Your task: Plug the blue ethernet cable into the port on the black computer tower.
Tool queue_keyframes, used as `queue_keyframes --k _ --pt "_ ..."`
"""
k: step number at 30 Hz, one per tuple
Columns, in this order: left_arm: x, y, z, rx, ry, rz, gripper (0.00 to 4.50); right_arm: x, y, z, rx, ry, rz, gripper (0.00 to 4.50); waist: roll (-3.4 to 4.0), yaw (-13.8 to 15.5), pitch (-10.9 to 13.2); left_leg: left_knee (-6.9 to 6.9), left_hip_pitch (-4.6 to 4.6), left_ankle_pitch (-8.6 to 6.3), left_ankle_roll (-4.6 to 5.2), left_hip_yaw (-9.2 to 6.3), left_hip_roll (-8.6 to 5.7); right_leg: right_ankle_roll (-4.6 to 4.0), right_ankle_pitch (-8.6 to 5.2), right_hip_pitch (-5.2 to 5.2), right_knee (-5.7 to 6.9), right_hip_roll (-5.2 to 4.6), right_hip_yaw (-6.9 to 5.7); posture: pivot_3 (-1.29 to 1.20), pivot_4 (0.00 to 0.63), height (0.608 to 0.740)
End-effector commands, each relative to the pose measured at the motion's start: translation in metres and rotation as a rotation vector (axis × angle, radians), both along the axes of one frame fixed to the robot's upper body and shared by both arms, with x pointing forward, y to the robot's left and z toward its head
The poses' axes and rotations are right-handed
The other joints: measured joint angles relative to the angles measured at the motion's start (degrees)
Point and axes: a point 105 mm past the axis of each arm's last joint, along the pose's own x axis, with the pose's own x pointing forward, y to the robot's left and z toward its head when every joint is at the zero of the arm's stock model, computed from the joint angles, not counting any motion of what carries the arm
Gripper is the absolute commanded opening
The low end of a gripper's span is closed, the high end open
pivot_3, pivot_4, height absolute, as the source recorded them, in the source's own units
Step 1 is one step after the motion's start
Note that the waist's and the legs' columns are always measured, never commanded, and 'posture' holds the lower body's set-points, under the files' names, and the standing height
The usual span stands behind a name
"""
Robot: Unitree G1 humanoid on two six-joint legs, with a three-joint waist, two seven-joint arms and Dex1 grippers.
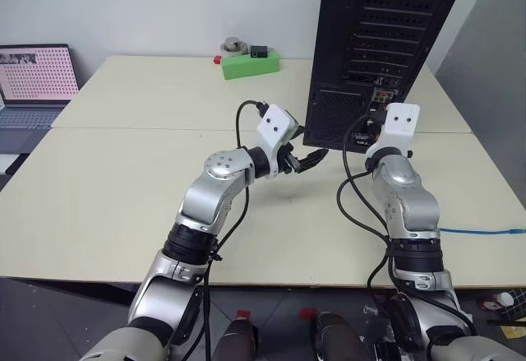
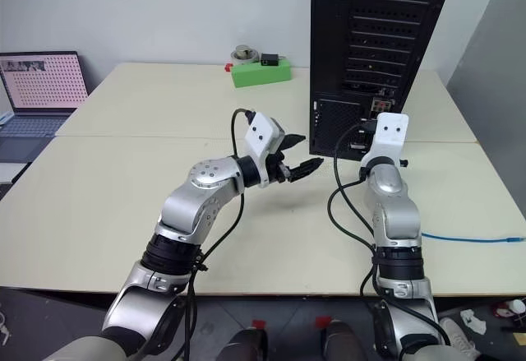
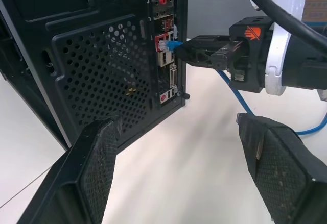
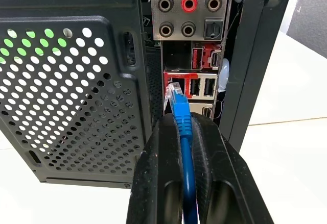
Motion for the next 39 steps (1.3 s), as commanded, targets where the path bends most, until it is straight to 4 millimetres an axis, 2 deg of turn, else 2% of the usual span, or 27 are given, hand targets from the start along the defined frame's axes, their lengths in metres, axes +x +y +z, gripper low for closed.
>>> queue_keyframes --k 1,22,39 --pt "-0.003 0.002 0.017 -0.026 -0.049 -0.025 3.81 -0.004 -0.008 0.030 -0.001 -0.108 -0.035 0.00 0.00 0.0 0.0 0.00 0.00 0.00 0.00 0.00 0.00 0.00 0.00 0.00 0.00 0.00 0.00 0.00 0.150 0.740" --pt "0.000 0.001 0.018 -0.005 -0.078 -0.042 3.81 -0.006 -0.012 0.032 -0.013 -0.116 -0.052 0.00 0.00 0.0 0.0 0.00 0.00 0.01 0.01 0.00 0.00 0.00 0.00 0.00 0.00 0.00 0.00 0.00 0.150 0.740" --pt "0.001 0.001 0.016 0.001 -0.082 -0.037 3.81 0.000 0.000 0.032 -0.029 -0.111 -0.039 0.00 0.00 0.0 0.0 -0.05 -0.02 0.00 0.01 0.00 -0.01 0.00 0.00 -0.01 -0.04 0.00 0.01 0.00 0.150 0.740"
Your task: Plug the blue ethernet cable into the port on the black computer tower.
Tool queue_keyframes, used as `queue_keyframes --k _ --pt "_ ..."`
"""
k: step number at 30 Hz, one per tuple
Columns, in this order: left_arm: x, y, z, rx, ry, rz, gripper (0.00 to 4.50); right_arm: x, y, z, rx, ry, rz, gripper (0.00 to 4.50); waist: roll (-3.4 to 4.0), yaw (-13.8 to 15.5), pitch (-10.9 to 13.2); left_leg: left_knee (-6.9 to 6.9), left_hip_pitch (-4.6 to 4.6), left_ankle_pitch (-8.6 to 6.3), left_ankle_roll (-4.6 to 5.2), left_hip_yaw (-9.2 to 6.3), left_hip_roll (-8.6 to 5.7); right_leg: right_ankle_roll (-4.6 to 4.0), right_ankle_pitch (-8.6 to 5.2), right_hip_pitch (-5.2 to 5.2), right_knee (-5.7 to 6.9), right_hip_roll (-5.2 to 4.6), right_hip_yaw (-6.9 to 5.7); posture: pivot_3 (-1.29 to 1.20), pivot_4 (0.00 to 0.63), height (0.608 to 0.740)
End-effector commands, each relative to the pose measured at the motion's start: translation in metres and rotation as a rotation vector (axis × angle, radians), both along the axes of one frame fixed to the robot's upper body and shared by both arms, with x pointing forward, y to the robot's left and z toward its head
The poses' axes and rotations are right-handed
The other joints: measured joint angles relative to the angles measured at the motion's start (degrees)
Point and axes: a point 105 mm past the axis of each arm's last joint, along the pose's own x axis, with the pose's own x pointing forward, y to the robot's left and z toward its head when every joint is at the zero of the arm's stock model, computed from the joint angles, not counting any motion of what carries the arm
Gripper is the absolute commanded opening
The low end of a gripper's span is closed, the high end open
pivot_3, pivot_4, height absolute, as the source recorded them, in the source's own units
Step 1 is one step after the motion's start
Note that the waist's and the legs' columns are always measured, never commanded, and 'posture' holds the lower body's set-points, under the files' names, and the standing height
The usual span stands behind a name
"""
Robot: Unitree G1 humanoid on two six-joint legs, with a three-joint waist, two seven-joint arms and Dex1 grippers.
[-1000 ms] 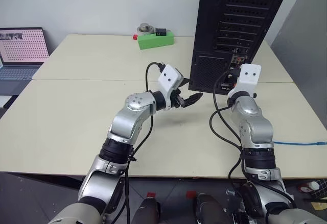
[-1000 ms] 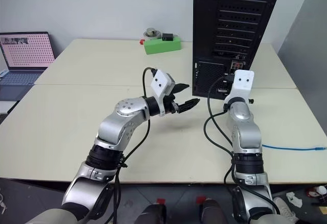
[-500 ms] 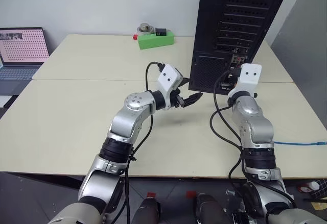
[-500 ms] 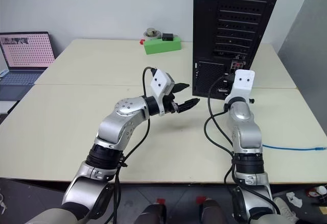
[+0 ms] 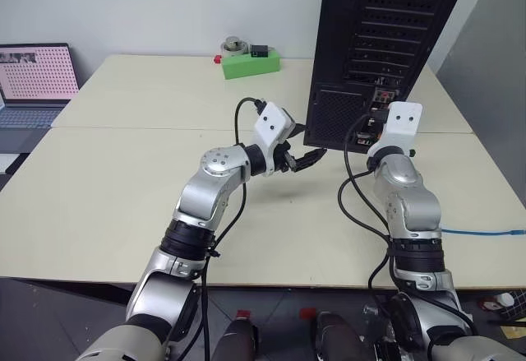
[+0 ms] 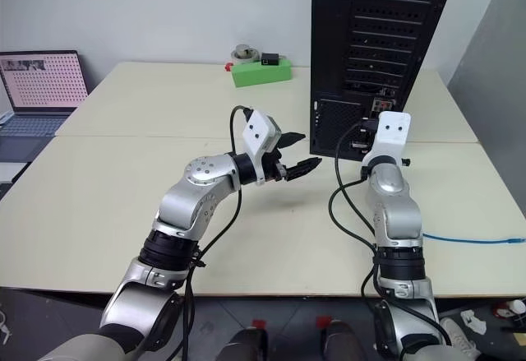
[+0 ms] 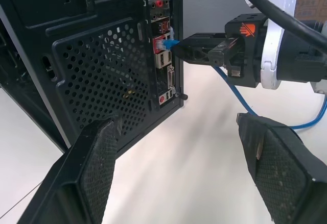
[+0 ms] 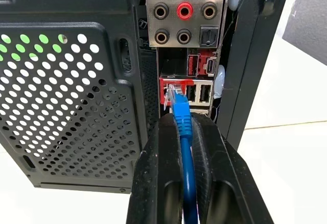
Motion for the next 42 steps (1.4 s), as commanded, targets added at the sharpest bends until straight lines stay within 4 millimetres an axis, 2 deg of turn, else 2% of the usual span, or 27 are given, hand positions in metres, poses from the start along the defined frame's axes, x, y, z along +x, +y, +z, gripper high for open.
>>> queue_keyframes --k 1,18,42 --pt "-0.002 -0.002 0.014 -0.009 -0.057 -0.004 3.81 0.002 0.004 0.029 -0.018 -0.104 -0.026 0.00 0.00 0.0 0.0 0.00 0.00 0.00 0.00 0.00 0.00 0.00 0.00 0.00 0.00 0.00 0.00 0.00 0.150 0.740" --pt "0.005 0.000 0.014 -0.007 -0.060 0.045 3.81 0.017 0.020 0.034 -0.020 -0.120 -0.044 0.00 0.00 -1.2 0.0 0.06 0.04 0.17 0.17 0.04 0.00 0.16 0.17 -0.01 0.04 0.00 0.02 0.00 0.150 0.740" --pt "0.007 0.001 0.013 -0.006 -0.062 0.068 3.81 0.028 0.021 0.030 -0.020 -0.103 -0.023 0.00 0.01 -1.4 0.0 0.04 0.06 0.55 0.47 0.05 -0.01 0.25 0.53 -0.01 0.02 0.01 0.03 0.00 0.150 0.740"
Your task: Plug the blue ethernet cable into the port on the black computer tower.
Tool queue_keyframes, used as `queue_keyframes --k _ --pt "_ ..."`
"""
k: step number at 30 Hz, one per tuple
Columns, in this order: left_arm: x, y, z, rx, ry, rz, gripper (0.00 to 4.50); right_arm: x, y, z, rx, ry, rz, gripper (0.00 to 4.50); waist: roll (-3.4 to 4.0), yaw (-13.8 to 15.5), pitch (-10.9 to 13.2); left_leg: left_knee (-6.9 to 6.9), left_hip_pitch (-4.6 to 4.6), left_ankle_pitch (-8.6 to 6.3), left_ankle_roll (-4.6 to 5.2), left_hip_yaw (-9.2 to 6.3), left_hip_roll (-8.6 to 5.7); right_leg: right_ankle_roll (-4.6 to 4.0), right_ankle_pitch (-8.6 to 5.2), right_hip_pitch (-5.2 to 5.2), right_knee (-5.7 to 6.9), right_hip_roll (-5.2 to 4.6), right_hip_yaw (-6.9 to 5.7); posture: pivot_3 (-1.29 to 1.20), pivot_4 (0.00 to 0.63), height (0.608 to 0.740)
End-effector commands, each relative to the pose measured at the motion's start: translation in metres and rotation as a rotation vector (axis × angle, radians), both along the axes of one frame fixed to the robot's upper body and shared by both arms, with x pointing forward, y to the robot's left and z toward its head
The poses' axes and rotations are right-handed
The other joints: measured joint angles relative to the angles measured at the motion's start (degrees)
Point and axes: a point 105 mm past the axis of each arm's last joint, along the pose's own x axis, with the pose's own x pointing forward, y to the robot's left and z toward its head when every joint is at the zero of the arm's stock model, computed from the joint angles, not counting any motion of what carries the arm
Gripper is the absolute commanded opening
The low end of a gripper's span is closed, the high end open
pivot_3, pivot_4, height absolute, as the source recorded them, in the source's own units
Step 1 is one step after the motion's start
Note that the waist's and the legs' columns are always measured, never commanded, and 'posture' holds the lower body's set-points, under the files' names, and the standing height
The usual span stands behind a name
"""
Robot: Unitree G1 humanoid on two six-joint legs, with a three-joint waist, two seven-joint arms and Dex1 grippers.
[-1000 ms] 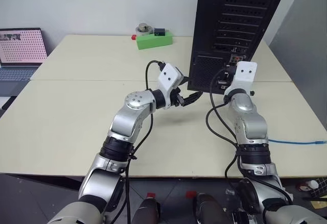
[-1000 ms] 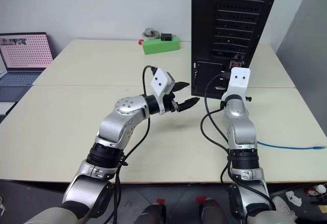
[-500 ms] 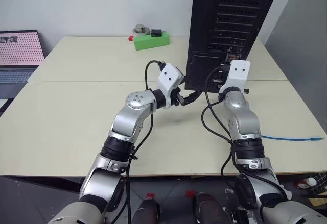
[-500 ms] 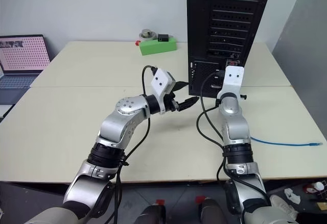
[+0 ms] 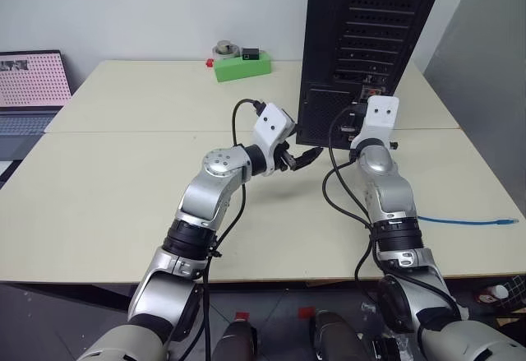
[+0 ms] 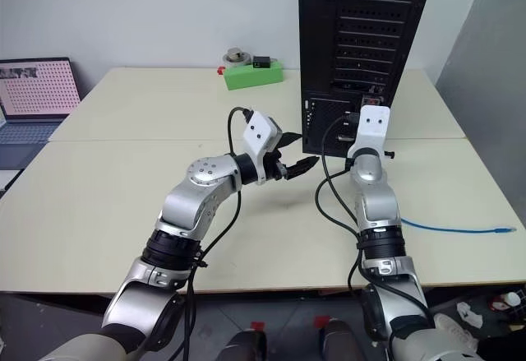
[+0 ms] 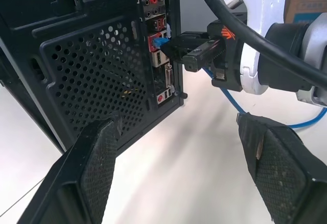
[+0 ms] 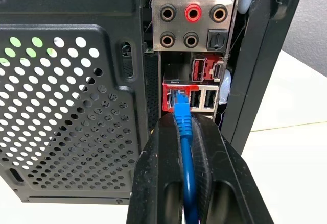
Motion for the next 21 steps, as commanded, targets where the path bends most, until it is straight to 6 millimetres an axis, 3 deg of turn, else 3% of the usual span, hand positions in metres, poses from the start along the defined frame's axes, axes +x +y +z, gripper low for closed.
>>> queue_keyframes --k 1,17,19,21 --pt "-0.001 -0.002 0.017 -0.016 -0.064 -0.007 3.81 0.002 0.000 0.032 0.000 -0.104 0.002 0.00 0.00 0.0 0.0 0.00 0.00 0.00 0.00 0.00 0.00 0.00 0.00 0.00 0.00 0.00 0.00 0.00 0.150 0.740" --pt "0.000 0.000 0.015 -0.014 -0.059 0.000 3.81 0.002 -0.003 0.027 0.035 -0.090 0.029 0.00 0.00 -0.1 0.0 0.00 0.00 0.09 0.11 0.01 -0.01 0.03 0.12 0.00 -0.02 0.00 0.02 0.00 0.150 0.740" --pt "0.000 0.001 0.015 -0.011 -0.059 0.003 3.83 -0.001 -0.008 0.024 0.044 -0.087 0.017 0.69 0.00 -0.1 0.0 0.00 0.00 0.09 0.11 0.01 -0.01 0.02 0.12 0.00 -0.03 0.00 0.02 0.00 0.150 0.740" --pt "0.001 0.001 0.014 -0.009 -0.060 0.004 3.83 -0.002 -0.011 0.023 0.043 -0.086 0.010 0.98 0.00 0.0 0.0 -0.01 0.00 0.09 0.11 0.00 -0.01 0.02 0.12 0.00 -0.03 0.00 0.01 0.00 0.150 0.740"
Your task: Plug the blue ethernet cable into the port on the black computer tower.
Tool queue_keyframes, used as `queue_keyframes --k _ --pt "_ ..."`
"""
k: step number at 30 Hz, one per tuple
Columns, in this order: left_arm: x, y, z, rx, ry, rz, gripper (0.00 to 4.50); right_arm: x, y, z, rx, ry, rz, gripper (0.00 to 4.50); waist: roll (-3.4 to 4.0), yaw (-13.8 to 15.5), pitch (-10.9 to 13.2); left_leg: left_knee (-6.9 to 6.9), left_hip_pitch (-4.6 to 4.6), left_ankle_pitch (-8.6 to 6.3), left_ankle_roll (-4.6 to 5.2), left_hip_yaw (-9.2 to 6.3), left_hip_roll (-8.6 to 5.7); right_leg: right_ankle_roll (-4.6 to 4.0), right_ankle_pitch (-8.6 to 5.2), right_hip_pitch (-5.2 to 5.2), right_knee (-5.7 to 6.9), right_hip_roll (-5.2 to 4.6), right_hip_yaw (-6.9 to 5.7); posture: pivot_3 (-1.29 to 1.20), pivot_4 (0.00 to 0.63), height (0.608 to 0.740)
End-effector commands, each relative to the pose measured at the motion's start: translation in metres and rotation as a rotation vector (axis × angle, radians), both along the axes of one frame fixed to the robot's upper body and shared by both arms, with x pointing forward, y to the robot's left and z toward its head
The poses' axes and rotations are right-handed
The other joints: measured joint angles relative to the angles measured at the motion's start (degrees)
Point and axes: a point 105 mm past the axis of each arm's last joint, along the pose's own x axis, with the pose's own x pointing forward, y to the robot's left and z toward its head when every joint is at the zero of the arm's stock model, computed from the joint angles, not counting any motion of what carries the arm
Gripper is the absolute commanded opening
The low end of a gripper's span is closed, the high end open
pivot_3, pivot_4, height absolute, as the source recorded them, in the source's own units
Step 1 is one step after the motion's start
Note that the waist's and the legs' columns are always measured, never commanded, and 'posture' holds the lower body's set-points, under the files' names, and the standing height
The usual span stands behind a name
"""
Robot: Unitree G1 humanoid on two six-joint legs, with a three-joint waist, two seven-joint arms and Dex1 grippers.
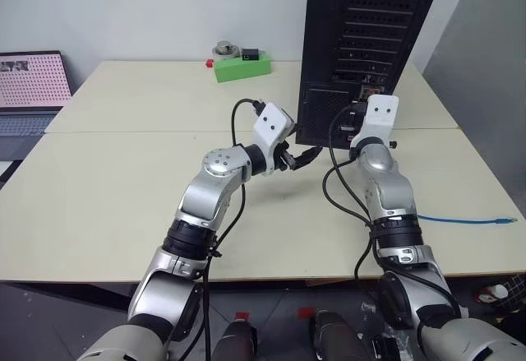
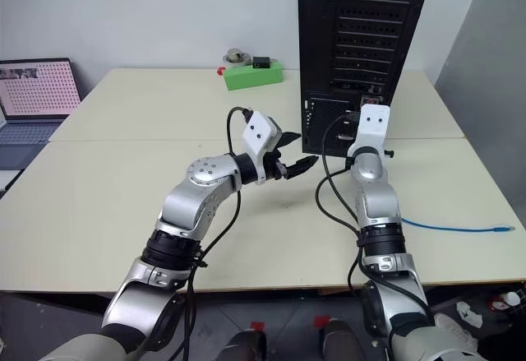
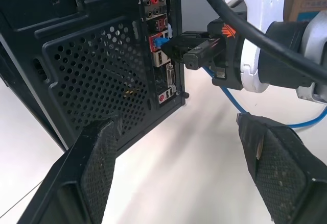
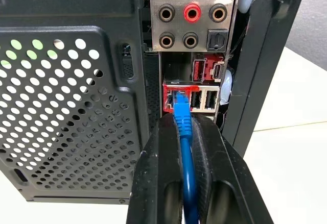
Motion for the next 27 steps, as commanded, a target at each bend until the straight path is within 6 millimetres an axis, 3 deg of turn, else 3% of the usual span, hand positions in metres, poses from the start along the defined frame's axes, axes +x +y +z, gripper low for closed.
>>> queue_keyframes --k 1,7,17,22,27 --pt "0.000 0.001 0.015 -0.011 -0.061 -0.002 3.83 -0.007 -0.011 0.022 0.014 -0.089 -0.017 1.24 0.00 0.1 0.0 -0.02 0.00 0.00 0.00 -0.01 0.00 0.00 0.00 0.00 -0.02 0.00 -0.02 0.00 0.150 0.740" --pt "0.006 0.006 0.016 0.006 -0.082 0.037 3.83 -0.017 -0.015 0.023 0.002 -0.097 -0.020 2.39 0.00 0.1 0.0 -0.23 -0.14 0.00 0.00 0.02 0.00 -0.02 -0.03 -0.14 -0.19 -0.01 0.02 0.00 0.150 0.740" --pt "0.010 0.038 0.009 0.083 -0.063 0.087 3.83 -0.070 -0.023 0.039 -0.037 -0.144 0.125 4.42 0.00 0.2 0.0 -0.41 -0.15 0.00 -0.01 -0.01 0.00 -0.02 -0.10 -0.21 -0.20 -0.01 0.00 0.00 0.150 0.740" --pt "0.008 0.063 0.009 0.103 -0.046 0.102 3.83 -0.096 -0.025 0.038 -0.105 -0.097 0.398 4.46 0.01 0.2 0.0 -0.39 -0.13 0.00 -0.01 0.00 0.01 -0.02 -0.11 -0.18 -0.20 -0.01 -0.02 0.00 0.150 0.740" --pt "0.010 0.082 0.009 0.114 -0.032 0.120 3.83 -0.119 -0.046 0.034 -0.201 -0.028 0.551 4.46 0.00 0.5 0.0 -0.39 -0.15 0.00 0.00 0.01 0.01 -0.03 -0.13 -0.16 -0.26 -0.03 -0.03 0.00 0.150 0.740"
